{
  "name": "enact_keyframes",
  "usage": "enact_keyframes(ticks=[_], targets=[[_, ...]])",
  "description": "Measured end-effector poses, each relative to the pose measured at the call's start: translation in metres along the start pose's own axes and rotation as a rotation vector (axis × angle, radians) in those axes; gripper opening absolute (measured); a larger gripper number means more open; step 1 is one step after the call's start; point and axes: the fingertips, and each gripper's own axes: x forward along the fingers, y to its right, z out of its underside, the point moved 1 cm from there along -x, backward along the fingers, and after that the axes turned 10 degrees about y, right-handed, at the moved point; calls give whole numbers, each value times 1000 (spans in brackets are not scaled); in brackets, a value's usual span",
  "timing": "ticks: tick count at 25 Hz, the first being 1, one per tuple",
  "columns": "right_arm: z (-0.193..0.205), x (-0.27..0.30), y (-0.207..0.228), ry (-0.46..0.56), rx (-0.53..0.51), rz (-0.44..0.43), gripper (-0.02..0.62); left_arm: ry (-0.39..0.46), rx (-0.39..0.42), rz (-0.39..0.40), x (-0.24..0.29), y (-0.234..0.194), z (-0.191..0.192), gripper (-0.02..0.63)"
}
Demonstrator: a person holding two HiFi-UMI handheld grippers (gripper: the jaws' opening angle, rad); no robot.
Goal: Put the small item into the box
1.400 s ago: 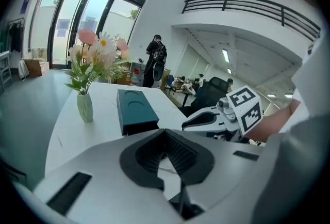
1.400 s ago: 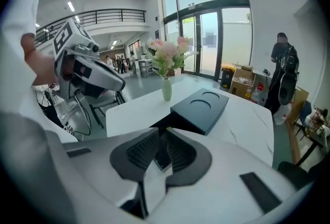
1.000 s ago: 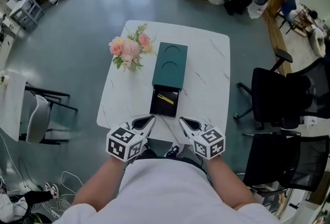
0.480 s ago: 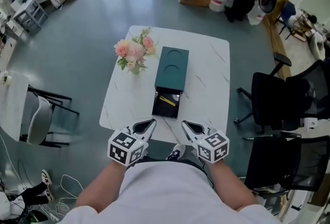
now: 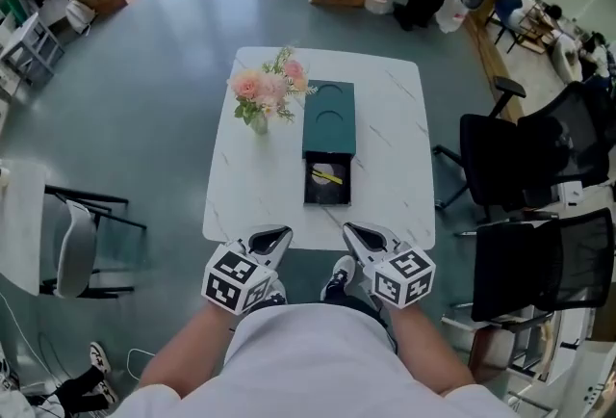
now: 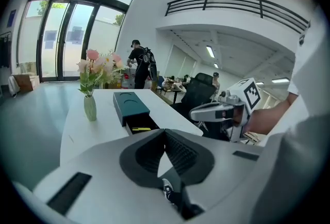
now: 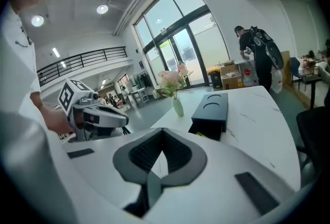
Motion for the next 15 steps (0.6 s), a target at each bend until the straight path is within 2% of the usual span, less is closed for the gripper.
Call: enact_keyframes(ticks=[6, 11, 15], targets=[[14, -12, -43, 29, 5, 91, 15, 4, 30, 79, -37, -2, 14, 12], [24, -25, -58, 46, 10, 159, 14, -8, 16, 120, -51, 0, 29, 12], [31, -35, -61, 41, 7, 177, 15, 4, 52, 133, -58, 10, 25, 12]])
